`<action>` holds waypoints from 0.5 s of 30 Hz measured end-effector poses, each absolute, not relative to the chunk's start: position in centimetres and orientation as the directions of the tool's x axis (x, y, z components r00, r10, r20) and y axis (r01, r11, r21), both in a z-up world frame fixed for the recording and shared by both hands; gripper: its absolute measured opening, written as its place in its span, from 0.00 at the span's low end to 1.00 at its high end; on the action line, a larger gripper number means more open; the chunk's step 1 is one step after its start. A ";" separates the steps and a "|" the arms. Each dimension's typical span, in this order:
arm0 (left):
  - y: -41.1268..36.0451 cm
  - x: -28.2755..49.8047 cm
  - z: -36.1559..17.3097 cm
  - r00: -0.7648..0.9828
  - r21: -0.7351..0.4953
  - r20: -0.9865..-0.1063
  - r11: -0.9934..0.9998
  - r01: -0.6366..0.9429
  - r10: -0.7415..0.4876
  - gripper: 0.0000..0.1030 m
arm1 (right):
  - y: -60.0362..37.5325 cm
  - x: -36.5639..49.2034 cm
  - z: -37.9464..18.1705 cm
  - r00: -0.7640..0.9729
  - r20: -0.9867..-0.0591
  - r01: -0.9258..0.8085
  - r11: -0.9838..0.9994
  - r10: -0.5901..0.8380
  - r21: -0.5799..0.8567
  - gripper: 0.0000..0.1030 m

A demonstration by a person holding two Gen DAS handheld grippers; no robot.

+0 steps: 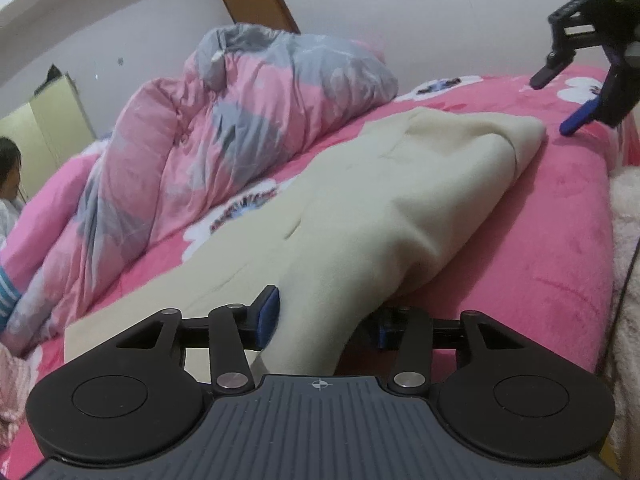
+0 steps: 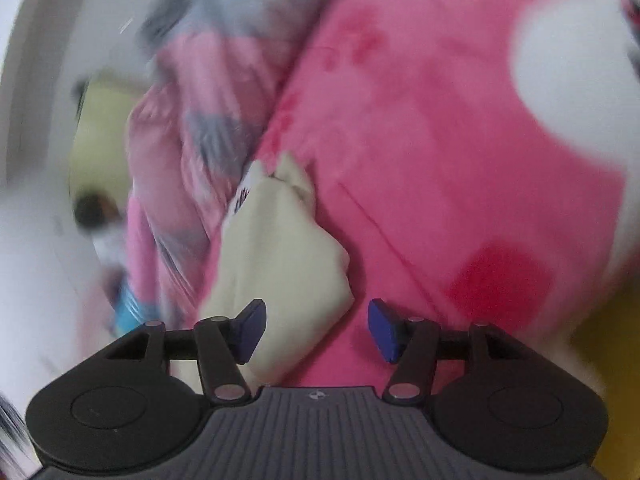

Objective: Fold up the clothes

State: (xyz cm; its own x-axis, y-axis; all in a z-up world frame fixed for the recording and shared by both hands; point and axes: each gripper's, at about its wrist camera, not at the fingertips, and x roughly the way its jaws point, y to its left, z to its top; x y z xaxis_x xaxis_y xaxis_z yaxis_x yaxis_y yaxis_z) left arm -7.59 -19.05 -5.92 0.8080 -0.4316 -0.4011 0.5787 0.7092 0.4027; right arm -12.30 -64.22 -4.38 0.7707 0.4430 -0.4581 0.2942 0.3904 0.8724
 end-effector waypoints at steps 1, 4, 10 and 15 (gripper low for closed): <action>-19.1 -7.4 -5.9 0.812 0.390 -0.391 0.721 0.573 -0.433 0.43 | -64.5 -12.1 -4.7 0.776 -0.458 0.313 0.366 0.433 0.876 0.58; -18.7 -6.8 -5.0 0.823 0.319 -0.360 0.770 0.552 -0.440 0.37 | -64.8 -10.9 -5.6 0.771 -0.474 0.366 0.313 0.425 0.877 0.55; -18.2 -6.1 -4.1 0.831 0.273 -0.334 0.798 0.537 -0.445 0.29 | -63.5 -9.6 -5.0 0.790 -0.478 0.310 0.422 0.384 0.852 0.06; -17.6 -5.7 -3.8 0.819 0.262 -0.346 0.791 0.552 -0.457 0.24 | -62.7 -9.3 -0.9 0.844 -0.458 0.163 0.677 0.281 0.717 0.04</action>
